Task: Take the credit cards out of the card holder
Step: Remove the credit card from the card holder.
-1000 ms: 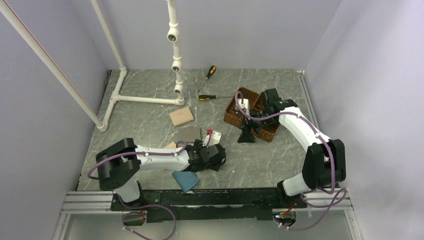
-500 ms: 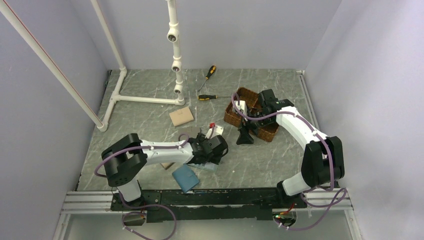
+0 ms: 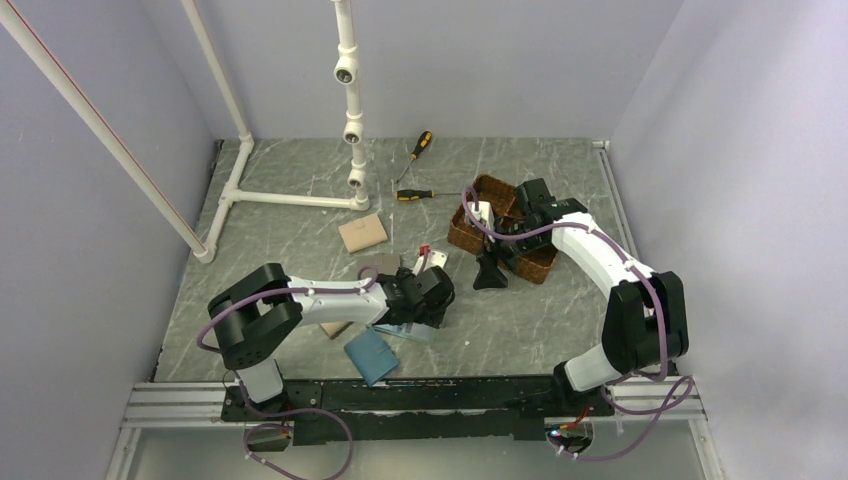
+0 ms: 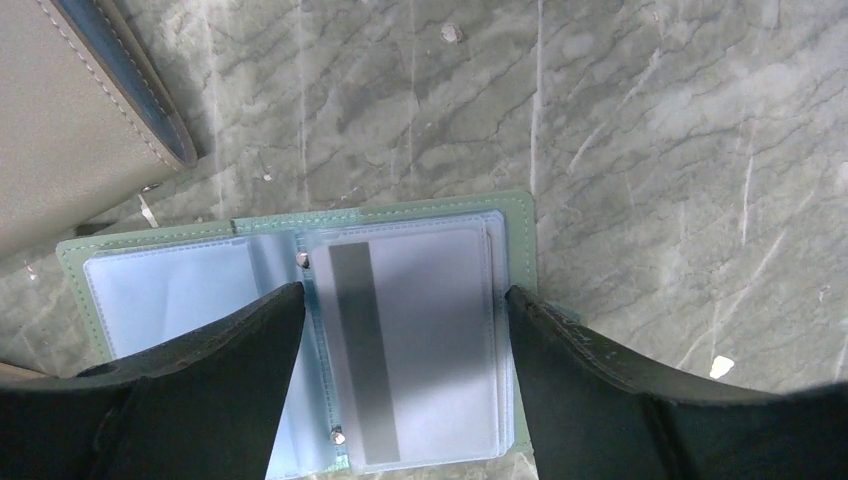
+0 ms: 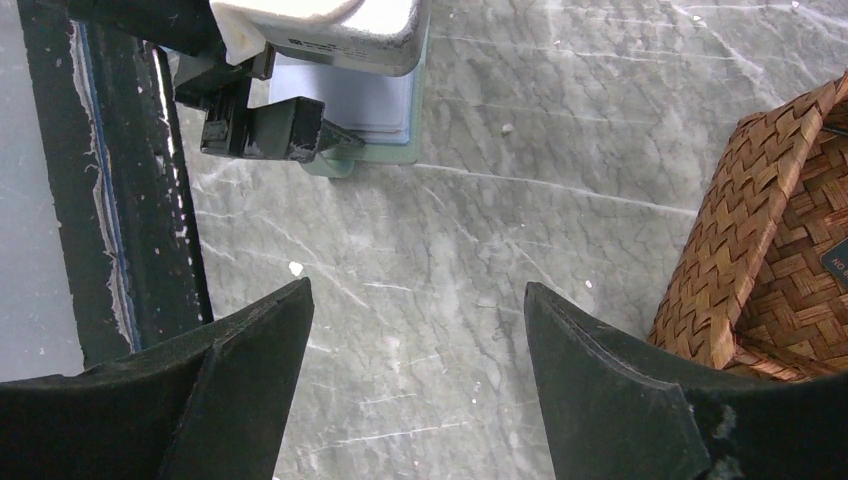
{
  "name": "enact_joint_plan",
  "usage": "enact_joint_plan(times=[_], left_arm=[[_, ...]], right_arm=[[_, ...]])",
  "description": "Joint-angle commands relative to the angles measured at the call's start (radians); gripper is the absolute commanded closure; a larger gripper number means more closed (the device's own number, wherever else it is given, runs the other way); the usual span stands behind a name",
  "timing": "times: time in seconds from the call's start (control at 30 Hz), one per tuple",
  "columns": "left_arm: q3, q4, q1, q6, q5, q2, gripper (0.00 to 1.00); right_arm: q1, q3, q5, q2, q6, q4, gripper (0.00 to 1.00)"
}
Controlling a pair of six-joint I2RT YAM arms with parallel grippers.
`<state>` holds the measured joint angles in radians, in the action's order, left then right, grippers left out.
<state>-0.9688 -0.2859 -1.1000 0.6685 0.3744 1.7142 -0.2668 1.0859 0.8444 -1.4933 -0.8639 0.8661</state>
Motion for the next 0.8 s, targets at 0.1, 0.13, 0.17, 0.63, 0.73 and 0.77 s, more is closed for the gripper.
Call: enact_joint_plan(times=[0.1,0.13,0.17,0.63,0.73,0.77], left_arm=[[0.049,0.013,0.000,0.013,-0.048,-0.044,0.21],[0.046,0.008,0.000,0.016,-0.047,-0.037,0.21],[0.043,0.000,-0.001,0.022,-0.042,-0.027,0.22],[0.091,0.054,0.038,0.053,-0.127,-0.036,0.46],[0.150,0.136,0.074,0.069,-0.209,-0.072,0.47],[0.172,0.167,0.090,0.076,-0.238,-0.086,0.48]], right_arm=[[0.002,0.035,0.015,-0.008,-0.007,-0.006,0.20],[0.001,0.035,0.015,-0.008,-0.008,-0.006,0.20],[0.001,0.035,0.013,-0.009,-0.008,-0.006,0.20],[0.002,0.034,0.015,-0.020,-0.009,0.001,0.20],[0.000,0.031,0.023,-0.029,-0.006,-0.001,0.20],[-0.001,0.030,0.027,-0.032,-0.004,-0.002,0.20]])
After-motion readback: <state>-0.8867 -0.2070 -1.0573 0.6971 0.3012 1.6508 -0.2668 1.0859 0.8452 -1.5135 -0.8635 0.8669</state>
